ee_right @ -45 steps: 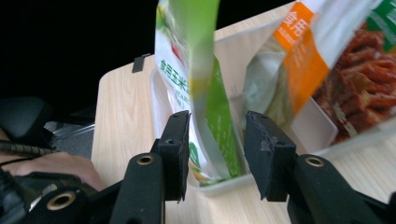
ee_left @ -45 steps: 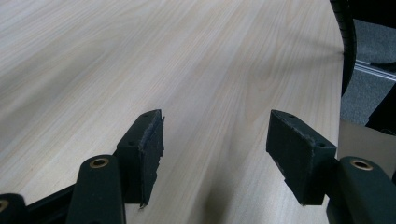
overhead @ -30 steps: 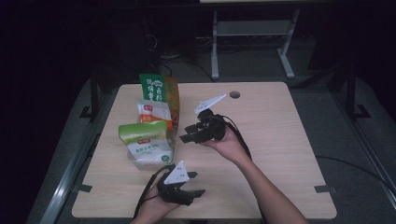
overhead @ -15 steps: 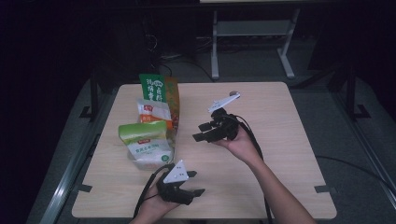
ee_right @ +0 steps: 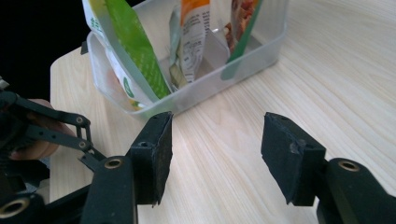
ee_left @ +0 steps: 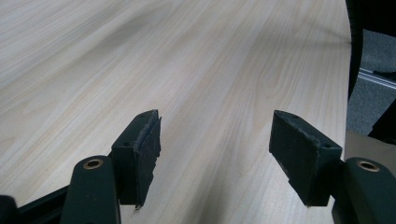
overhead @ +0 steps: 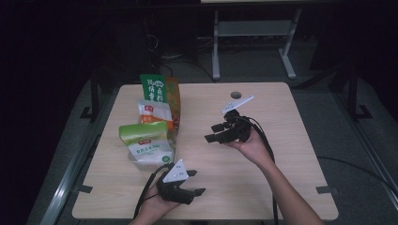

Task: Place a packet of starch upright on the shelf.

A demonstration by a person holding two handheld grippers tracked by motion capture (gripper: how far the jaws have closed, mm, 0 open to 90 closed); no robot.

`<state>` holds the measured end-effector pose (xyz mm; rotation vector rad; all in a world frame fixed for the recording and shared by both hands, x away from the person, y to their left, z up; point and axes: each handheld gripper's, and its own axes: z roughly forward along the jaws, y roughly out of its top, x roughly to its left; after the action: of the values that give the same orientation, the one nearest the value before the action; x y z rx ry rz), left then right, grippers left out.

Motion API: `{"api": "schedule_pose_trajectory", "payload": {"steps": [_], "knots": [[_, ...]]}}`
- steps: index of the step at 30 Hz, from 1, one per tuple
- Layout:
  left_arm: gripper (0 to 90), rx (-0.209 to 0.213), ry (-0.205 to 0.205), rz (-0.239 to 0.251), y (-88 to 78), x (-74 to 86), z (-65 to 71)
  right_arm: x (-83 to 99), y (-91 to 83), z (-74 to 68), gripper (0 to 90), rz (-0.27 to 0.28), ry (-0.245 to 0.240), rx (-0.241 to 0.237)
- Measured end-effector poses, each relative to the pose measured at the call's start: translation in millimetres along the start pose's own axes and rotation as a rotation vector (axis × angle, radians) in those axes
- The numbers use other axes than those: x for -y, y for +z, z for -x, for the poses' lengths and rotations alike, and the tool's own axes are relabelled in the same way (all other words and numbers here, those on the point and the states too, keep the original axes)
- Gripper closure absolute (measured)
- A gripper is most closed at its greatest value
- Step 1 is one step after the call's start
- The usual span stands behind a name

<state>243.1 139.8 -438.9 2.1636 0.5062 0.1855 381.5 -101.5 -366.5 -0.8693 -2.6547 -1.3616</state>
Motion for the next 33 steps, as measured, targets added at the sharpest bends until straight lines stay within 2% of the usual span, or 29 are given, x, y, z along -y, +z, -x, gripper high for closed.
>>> {"api": "schedule_pose_trajectory", "payload": {"steps": [8,17,33], "knots": [[33.1,0.003,0.002,0.006,1.2,0.0,0.0,9.8,-10.7,6.0,40.7,-0.019,0.019,0.026],[31.7,-0.004,0.001,0.008,-0.2,-0.5,-0.8,16.9,-27.0,10.7,40.3,-0.002,0.037,0.051],[30.9,-0.009,0.0,0.002,-1.2,-0.6,-2.6,50.1,-53.6,22.2,39.1,0.001,0.097,0.099]]}}
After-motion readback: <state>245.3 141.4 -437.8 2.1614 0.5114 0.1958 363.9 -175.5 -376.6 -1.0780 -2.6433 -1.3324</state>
